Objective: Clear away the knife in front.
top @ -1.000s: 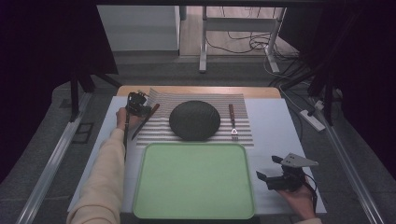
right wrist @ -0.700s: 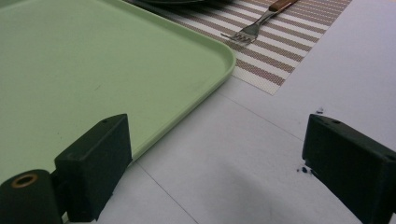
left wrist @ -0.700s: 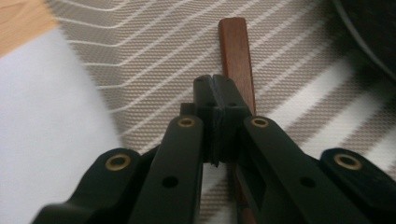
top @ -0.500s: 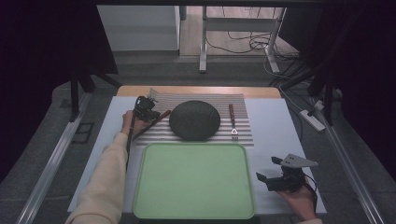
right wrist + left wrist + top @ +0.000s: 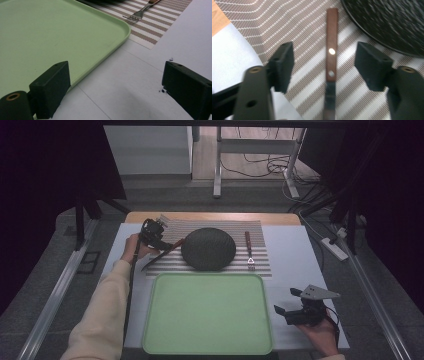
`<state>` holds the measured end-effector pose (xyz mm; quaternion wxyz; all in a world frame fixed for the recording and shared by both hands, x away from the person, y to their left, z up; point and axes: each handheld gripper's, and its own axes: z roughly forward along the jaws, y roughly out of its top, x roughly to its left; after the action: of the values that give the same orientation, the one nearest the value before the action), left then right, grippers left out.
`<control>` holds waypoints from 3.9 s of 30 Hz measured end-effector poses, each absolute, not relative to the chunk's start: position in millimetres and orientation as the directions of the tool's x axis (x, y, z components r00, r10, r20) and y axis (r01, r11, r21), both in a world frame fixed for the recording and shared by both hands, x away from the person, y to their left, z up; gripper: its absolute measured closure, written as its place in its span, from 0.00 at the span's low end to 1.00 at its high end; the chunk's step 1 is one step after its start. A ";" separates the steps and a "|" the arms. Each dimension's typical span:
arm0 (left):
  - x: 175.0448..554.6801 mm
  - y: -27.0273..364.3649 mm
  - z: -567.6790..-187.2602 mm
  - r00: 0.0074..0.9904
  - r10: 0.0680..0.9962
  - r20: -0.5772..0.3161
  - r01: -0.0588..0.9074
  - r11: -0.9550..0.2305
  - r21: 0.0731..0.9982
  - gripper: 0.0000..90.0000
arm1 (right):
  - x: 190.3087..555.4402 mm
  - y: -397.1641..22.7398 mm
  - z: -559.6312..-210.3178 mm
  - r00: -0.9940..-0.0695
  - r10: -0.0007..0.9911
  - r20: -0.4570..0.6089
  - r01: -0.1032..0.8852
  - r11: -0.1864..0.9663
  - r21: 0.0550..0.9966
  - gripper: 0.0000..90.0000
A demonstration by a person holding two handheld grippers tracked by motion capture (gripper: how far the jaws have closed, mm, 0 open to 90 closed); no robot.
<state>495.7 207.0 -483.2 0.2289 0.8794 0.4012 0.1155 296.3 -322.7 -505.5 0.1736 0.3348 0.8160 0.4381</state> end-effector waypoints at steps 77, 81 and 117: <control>514.6 194.4 -485.6 0.730 0.683 0.034 0.674 -0.727 0.132 0.86 | 297.8 -323.4 -506.7 -0.720 0.694 0.008 0.403 0.408 0.819 0.09; 504.8 195.7 -478.3 0.739 0.673 0.023 0.663 -0.732 0.156 0.86 | 297.9 -323.1 -506.7 -0.720 0.694 0.007 0.402 0.409 0.819 0.09; 389.8 145.3 -436.1 0.837 0.546 -0.033 0.530 -0.794 0.299 0.86 | 309.4 -313.5 -506.6 -0.744 0.667 0.019 0.388 0.409 0.826 0.09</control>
<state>389.8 145.3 -436.1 0.1496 0.9466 0.2843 0.0273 309.4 -313.5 -506.6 0.1589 0.3202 0.8242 0.4393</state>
